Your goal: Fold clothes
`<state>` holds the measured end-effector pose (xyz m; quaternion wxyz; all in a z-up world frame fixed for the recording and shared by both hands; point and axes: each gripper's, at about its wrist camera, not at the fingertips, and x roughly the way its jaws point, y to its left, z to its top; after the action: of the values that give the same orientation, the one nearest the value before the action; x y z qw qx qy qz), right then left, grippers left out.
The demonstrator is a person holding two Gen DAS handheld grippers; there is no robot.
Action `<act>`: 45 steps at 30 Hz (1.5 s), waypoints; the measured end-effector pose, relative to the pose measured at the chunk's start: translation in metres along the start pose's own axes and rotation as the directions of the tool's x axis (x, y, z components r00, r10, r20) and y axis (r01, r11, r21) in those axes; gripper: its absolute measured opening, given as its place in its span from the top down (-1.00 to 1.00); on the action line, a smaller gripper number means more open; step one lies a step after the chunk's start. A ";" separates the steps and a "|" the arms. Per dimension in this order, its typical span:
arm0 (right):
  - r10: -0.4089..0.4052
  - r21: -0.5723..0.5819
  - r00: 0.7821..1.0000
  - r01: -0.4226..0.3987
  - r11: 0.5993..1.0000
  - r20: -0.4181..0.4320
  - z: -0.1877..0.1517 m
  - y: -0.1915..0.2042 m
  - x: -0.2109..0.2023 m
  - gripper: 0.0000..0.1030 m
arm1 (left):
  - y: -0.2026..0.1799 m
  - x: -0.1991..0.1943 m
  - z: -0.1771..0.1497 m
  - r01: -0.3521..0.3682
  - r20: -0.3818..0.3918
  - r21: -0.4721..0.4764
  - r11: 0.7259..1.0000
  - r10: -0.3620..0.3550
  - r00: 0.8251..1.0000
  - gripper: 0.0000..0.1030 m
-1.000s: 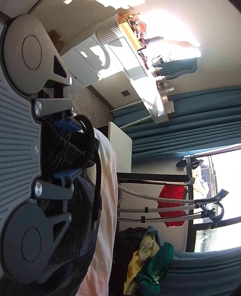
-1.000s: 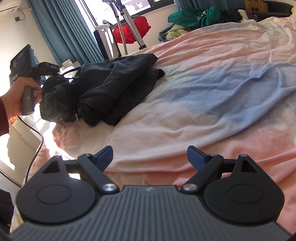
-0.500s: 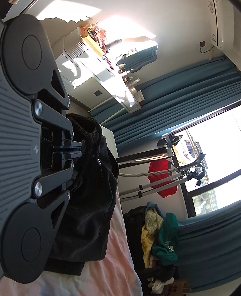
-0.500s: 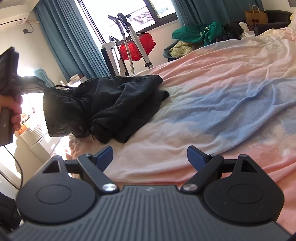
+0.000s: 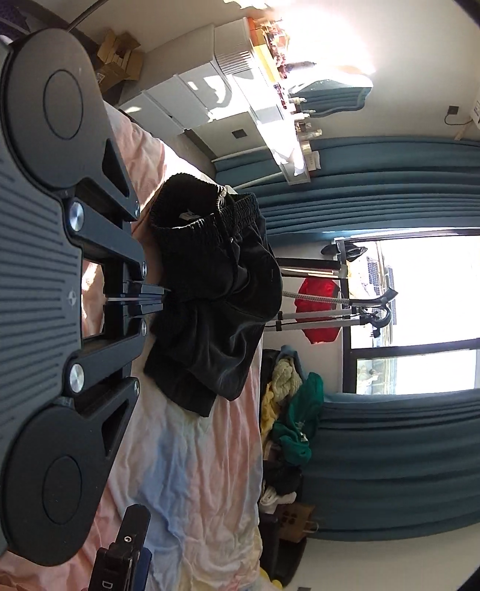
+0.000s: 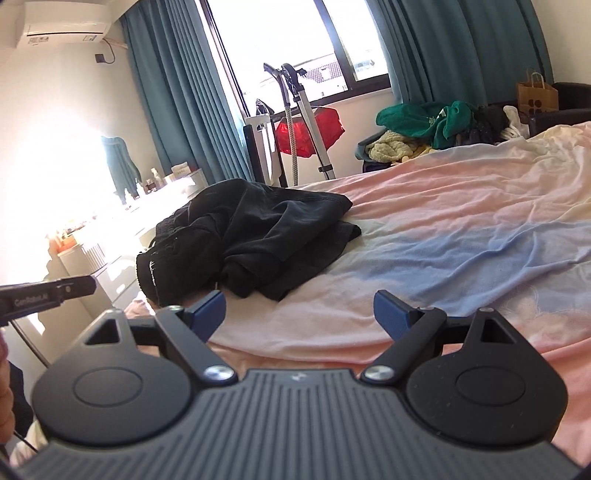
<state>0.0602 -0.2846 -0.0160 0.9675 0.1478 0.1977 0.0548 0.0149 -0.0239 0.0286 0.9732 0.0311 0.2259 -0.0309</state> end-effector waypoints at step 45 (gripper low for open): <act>-0.134 -0.632 0.990 0.129 0.764 0.040 0.143 0.241 0.255 0.82 | 0.142 0.112 -0.029 -0.078 0.088 -0.334 0.939 0.114 0.990 0.26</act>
<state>0.3395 -0.0515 0.0900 0.9614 -0.2005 0.1814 0.0508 0.1130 0.1146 -0.0400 0.9756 -0.1227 0.1742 0.0532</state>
